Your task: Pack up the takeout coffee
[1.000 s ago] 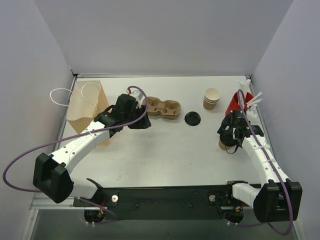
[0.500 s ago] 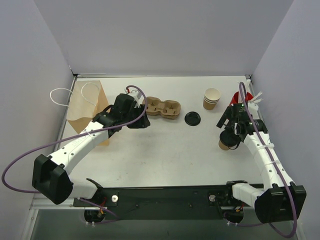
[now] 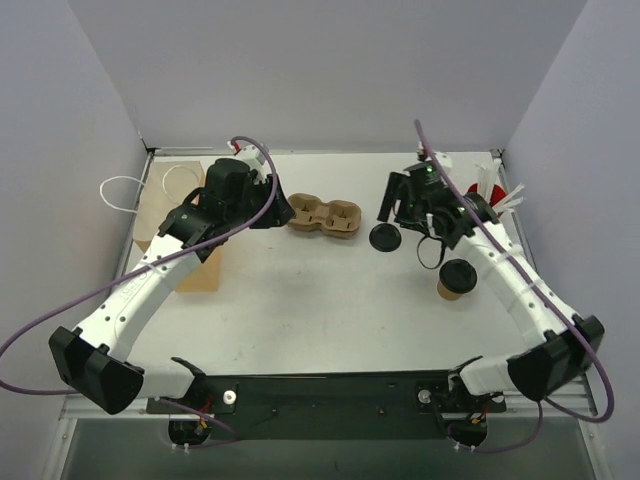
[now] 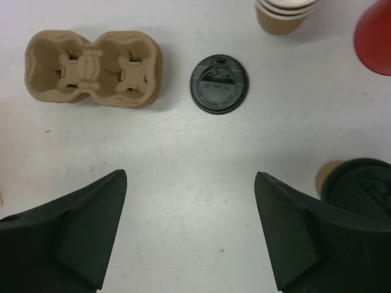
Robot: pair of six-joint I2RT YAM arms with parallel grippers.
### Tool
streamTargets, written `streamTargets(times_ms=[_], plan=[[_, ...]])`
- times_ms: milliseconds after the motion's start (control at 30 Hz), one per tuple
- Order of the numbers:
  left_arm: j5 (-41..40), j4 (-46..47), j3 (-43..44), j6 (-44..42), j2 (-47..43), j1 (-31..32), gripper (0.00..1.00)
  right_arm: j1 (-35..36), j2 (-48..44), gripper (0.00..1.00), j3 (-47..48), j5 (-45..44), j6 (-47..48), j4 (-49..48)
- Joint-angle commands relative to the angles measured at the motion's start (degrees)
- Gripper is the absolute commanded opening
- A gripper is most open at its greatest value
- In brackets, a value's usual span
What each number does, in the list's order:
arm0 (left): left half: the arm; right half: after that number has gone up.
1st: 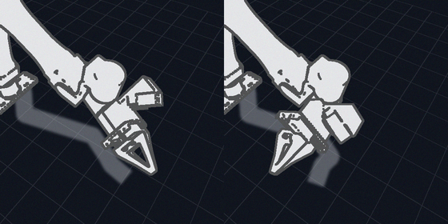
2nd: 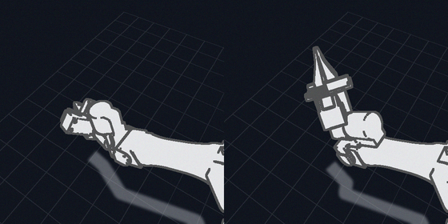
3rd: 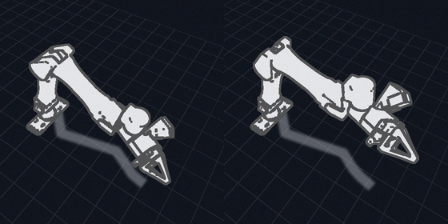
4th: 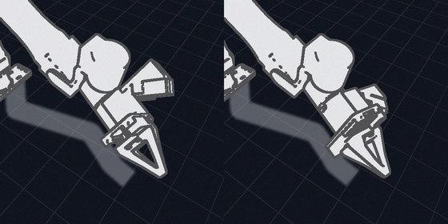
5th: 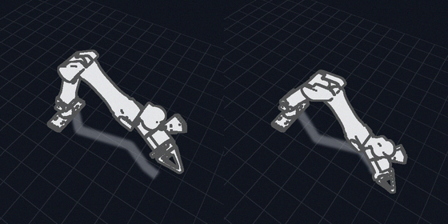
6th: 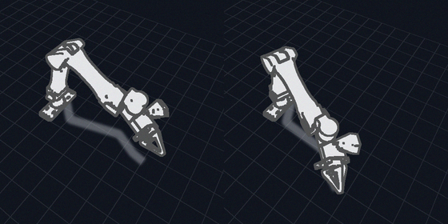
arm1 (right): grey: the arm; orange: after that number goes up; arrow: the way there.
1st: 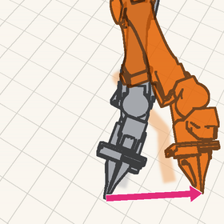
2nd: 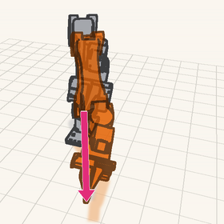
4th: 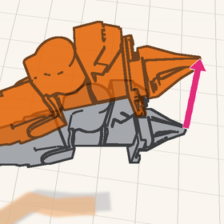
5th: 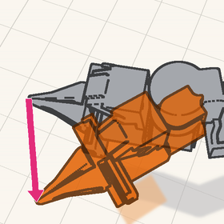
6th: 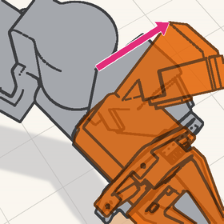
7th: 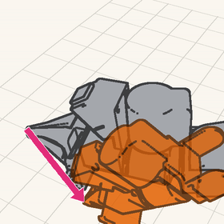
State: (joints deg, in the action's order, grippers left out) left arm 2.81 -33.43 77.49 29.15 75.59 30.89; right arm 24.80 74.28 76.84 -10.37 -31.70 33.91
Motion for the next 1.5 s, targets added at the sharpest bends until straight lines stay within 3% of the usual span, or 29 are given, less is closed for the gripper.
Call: streamTargets(times_ms=[0, 100, 333, 700, 1467], plan=[[-2.4, -3.7, 4.1, -2.1, -1.5, -1.3, 0.56, 4.9, 10.0, 0.78, 7.0, -1.8, -1.6, -0.8], [-3.7, -3.6, 3.4, -2.3, -0.6, -1.8, 0.57, 6.9, 15.4, 0.71, 9.2, -1.2, -2.0, -2.7], [-6.5, 0.3, 5.0, -1.5, 7.5, -2.6, 0.54, 6.1, 27.1, 0.38, 14.3, 1.3, -2.0, -4.8], [-16.0, 1.4, 19.9, -3.3, 30.4, -3.6, 0.41, 1.0, 38.1, 0.33, 18.0, 8.7, 0.3, -8.6], [-11.5, -1.1, 29.6, -9.0, 45.3, -6.6, 0.45, 1.2, 44.5, 0.29, 22.4, 11.5, 1.5, -8.8]])
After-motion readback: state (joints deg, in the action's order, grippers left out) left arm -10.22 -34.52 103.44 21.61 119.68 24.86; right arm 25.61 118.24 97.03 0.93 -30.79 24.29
